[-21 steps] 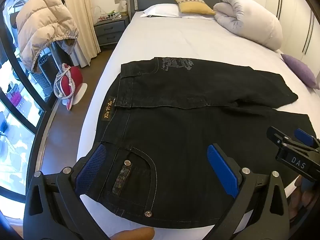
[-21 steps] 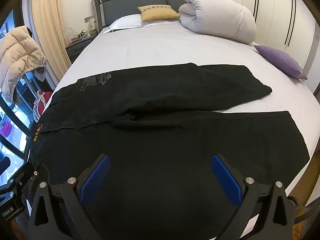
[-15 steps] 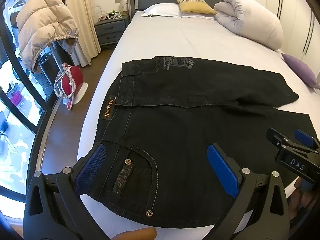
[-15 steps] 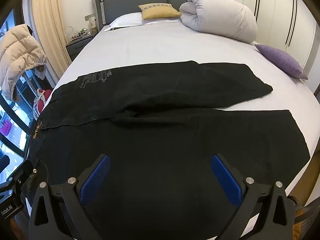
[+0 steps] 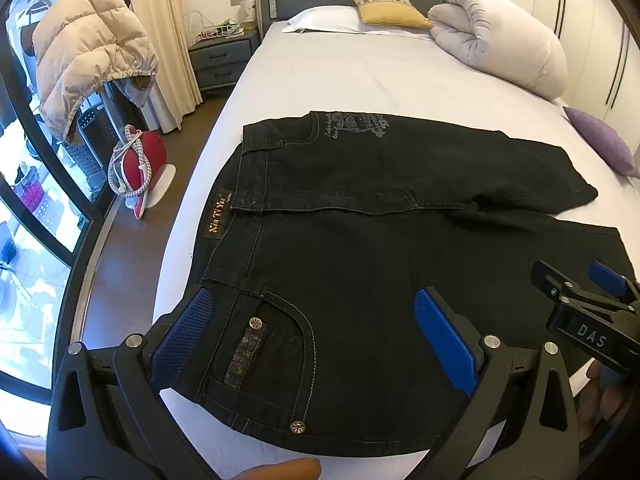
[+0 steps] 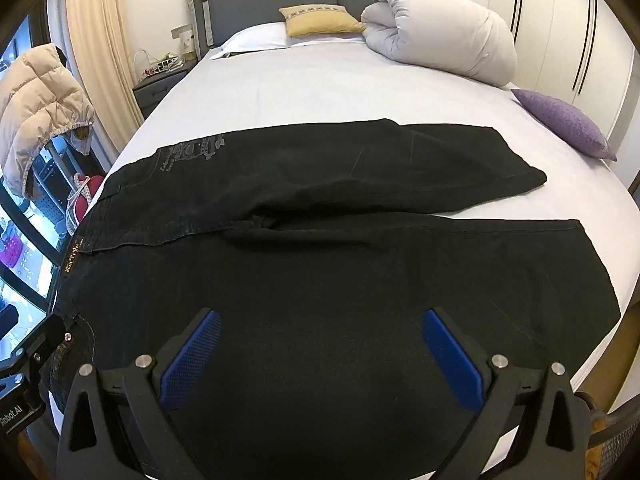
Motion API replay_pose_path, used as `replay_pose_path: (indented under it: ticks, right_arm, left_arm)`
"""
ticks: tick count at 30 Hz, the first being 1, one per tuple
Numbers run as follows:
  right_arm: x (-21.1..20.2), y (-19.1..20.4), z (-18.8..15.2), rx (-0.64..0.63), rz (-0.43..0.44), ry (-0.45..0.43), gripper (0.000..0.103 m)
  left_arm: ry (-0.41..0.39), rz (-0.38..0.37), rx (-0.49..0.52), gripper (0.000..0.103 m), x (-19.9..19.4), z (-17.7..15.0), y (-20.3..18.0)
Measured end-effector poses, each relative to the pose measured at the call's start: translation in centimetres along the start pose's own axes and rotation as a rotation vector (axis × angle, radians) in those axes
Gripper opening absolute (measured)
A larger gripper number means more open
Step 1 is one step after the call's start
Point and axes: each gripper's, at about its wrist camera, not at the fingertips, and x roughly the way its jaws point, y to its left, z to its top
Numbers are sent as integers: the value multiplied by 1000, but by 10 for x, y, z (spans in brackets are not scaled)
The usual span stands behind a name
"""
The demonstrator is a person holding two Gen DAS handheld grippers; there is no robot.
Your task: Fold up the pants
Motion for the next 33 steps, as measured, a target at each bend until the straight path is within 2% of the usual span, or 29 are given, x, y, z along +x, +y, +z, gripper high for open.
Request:
replay_pose_path:
  ticks: [33]
  right_arm:
    - [-7, 0, -3, 12, 6, 6, 103]
  left_arm:
    - [-13, -5, -3, 103, -7, -1, -1]
